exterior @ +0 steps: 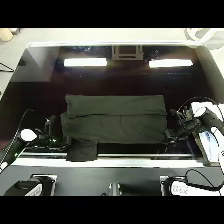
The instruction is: Fold the shirts.
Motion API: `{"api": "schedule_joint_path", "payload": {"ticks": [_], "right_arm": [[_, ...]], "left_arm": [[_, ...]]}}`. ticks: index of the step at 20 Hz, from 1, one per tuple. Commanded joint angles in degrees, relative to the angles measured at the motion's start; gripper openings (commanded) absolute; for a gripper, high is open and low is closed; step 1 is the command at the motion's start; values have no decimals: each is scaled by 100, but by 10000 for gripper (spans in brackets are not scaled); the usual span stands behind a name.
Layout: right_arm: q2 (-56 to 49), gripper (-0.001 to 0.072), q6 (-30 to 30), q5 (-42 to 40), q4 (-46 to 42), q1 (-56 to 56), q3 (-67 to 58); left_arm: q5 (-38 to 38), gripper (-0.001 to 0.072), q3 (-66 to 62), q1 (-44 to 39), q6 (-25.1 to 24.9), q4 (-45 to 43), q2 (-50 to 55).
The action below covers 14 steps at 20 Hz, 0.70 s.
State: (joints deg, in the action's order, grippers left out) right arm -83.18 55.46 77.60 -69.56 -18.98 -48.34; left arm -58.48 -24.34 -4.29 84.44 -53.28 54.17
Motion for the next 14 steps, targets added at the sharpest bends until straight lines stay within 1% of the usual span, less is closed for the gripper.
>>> {"api": "schedule_joint_path", "payload": {"ticks": [1,3,5,7,8,9,11,14], "right_arm": [[-4,15,-181,26,162,-4,-70],[212,12,-428,157,343,-4,-284],[503,12,-463,162,566,-2,-664],[616,11,-476,28,699,-2,-1244],[584,11,-474,-125,695,-2,-1547],[503,11,-444,-328,695,-2,-1810],[168,11,-433,-739,588,140,-2273],[-570,12,-409,-1233,343,632,-2983]], "left_arm": [[-24,23,-210,-2,-7,-9,-22],[-61,21,-588,4,-2,-9,-201],[-59,20,-1305,26,26,-76,-424],[17,18,-2041,68,181,-411,-398],[186,18,-2356,72,334,-682,-304],[365,19,-2599,72,426,-859,-129],[629,19,-2959,101,433,-868,433],[673,20,-3517,103,428,-868,1513]]}}
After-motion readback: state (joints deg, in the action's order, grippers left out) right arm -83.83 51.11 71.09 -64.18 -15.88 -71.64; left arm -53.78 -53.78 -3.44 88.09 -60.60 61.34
